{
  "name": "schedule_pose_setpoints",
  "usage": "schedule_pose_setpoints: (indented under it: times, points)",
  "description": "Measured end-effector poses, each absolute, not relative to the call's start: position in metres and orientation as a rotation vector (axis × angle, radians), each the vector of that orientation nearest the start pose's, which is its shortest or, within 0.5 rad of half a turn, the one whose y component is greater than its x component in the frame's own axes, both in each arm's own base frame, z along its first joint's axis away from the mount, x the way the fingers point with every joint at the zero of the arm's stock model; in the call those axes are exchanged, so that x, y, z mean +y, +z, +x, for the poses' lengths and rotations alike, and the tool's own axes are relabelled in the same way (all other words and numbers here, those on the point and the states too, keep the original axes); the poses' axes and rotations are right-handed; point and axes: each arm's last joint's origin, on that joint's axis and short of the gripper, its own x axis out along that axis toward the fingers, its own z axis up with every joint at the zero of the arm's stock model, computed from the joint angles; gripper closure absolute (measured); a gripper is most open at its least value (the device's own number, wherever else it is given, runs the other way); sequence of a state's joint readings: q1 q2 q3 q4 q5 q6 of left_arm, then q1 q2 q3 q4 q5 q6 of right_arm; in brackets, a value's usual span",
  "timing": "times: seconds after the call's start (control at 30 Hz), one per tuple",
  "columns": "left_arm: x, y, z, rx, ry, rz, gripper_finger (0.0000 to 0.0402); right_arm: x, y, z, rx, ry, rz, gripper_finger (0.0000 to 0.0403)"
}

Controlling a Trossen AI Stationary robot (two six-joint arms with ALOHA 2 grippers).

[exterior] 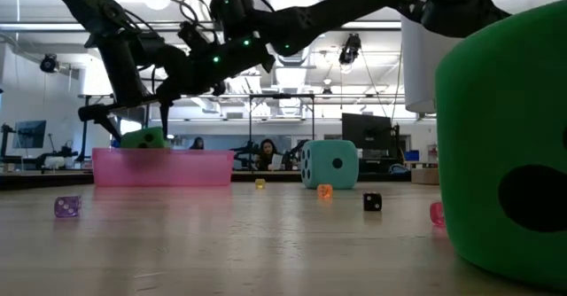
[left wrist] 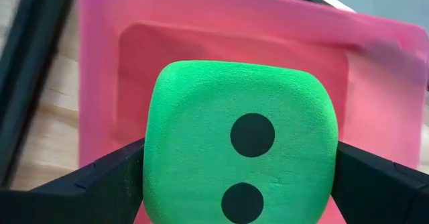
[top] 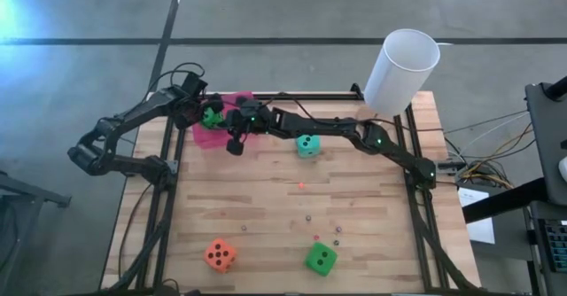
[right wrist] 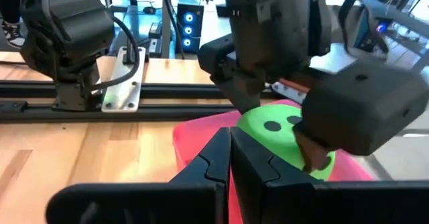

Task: Pick & Place Dice
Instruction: Put the top big green dice into the red bin

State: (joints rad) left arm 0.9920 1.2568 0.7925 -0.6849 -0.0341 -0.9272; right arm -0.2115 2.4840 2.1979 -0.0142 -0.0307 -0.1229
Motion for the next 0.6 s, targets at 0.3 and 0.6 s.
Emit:
schedule_pose_setpoints:
  times: [0.3,0.6]
  points:
    - [0.19,0.21,0.119,0.586,1.452,-1.25,0.0003,-0.112,0.258,0.548,0.34,-0.135,-0.132,0.0394]
    - [0.19,0.211,0.118,0.646,1.435,-1.152,0.0003,-0.102,0.299,0.529,0.332,-0.035,-0.082,0.0394]
